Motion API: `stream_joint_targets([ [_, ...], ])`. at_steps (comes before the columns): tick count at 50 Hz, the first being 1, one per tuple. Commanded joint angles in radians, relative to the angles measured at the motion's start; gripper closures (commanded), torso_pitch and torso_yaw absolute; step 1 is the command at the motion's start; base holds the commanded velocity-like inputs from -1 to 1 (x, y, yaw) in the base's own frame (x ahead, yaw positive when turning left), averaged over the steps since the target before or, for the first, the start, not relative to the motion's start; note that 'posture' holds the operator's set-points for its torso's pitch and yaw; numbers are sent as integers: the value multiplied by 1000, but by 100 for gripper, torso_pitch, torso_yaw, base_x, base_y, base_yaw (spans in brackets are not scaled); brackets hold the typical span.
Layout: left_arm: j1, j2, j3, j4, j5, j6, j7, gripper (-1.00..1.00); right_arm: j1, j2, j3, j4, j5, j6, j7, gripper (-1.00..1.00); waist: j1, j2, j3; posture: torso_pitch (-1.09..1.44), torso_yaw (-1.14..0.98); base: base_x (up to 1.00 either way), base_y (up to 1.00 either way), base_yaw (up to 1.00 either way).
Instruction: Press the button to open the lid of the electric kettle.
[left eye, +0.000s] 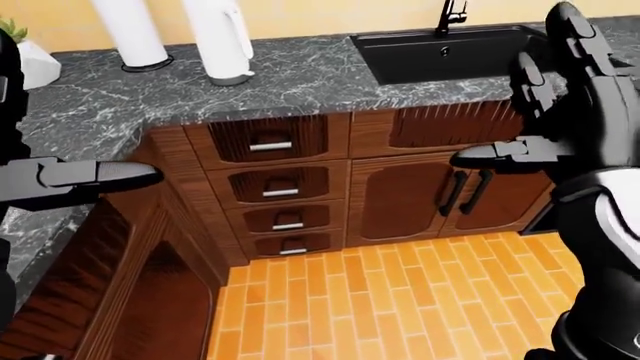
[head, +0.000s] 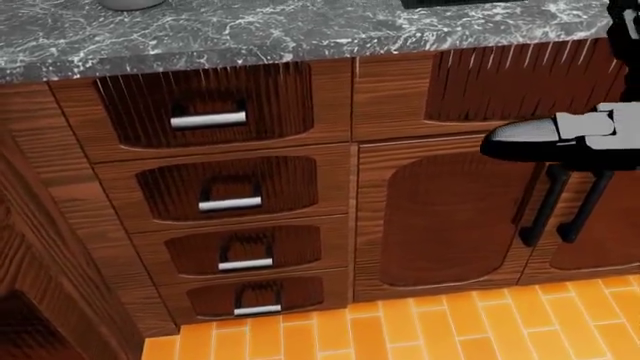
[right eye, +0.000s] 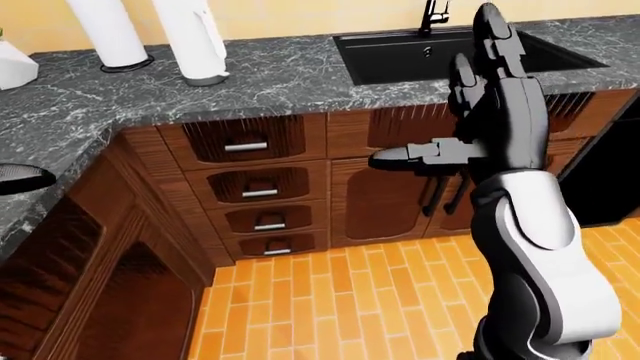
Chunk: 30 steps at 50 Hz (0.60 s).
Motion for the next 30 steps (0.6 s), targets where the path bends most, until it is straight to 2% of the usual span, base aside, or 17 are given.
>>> stream_joint_targets([
  [1, -25, 19, 11, -18, 2, -34, 1, -100, -31, -21, -30, -27, -9, -31, -9, -100, -5, -5, -18, 0, 0, 20, 18, 0],
  [4, -25, 23, 11, -18, -2, -34, 4, -100, -36, -24, -37, -22, -4, -26, -13, -100, 0, -53, -2, 0, 0, 21, 20, 0],
  [5, -25, 24, 12, -18, -2, -34, 6, -100, -37, -26, -39, -24, -1, -24, -14, -100, 2, -73, -3, 0, 0, 20, 20, 0],
  [6, -25, 25, 13, -17, -4, -34, 7, -100, -37, -28, -38, -26, 1, -23, -14, -100, 3, -100, -12, 0, 0, 20, 22, 0],
  [7, -26, 26, 14, -17, -5, -34, 8, -100, -38, -28, -39, -25, 2, -23, -15, -100, 5, -109, -26, 0, 0, 20, 21, 0],
  [8, -26, 27, 15, -17, -8, -34, 10, -100, -37, -29, -38, -26, 3, -24, -15, -100, -7, -94, -17, 0, 0, 20, 21, 0],
  [9, -27, 29, 16, -16, -11, -34, 11, -100, -38, -29, -37, -27, 4, -23, -15, -100, -2, -106, -17, 0, 0, 20, 21, 0],
  [12, -27, 35, 18, -14, -16, -34, 14, -100, -43, -32, -38, -25, 7, -20, -19, -100, -10, -93, -25, 0, 0, 20, 21, 0],
  [16, -32, 44, 20, -12, -29, -34, 23, -100, -48, -37, -41, -27, 14, -15, -22, -100, -17, -57, -11, 0, 0, 20, 22, 0],
  [18, -33, 48, 21, -10, -35, -35, 26, -100, -51, -39, -41, -27, 16, -14, -24, -100, -24, -21, -16, 0, 0, 21, 21, 0],
  [19, -33, 49, 22, -9, -37, -36, 28, -100, -51, -40, -41, -27, 17, -15, -24, -100, -27, 7, -23, 0, 0, 21, 21, 0],
  [20, -31, 50, 22, -10, -39, -37, 30, -100, -51, -41, -41, -27, 18, -15, -25, -100, -28, 48, -37, 0, 0, 20, 22, 0],
  [21, -28, 50, 22, -11, -40, -38, 30, -100, -49, -41, -41, -28, 19, -15, -25, -100, -17, 14, -30, 0, 0, 20, 21, 0],
  [22, -26, 52, 22, -11, -40, -40, 30, -100, -47, -42, -41, -30, 20, -15, -25, -100, -20, 30, -21, 0, 0, 21, 22, 0],
  [23, -25, 53, 24, -10, -41, -40, 30, -100, -49, -43, -43, -31, 22, -13, -25, -100, -15, 24, -14, 0, 0, 20, 22, 0],
  [26, -25, 58, 24, -9, -45, -41, 34, -100, -52, -48, -46, -28, 25, -13, -27, -100, -8, -8, -21, 0, 0, 21, 21, 0],
  [30, -21, 58, 24, -11, -48, -43, 36, -100, -50, -47, -45, -30, 29, -14, -30, -100, -1, -48, -10, 0, 0, 21, 21, 0],
])
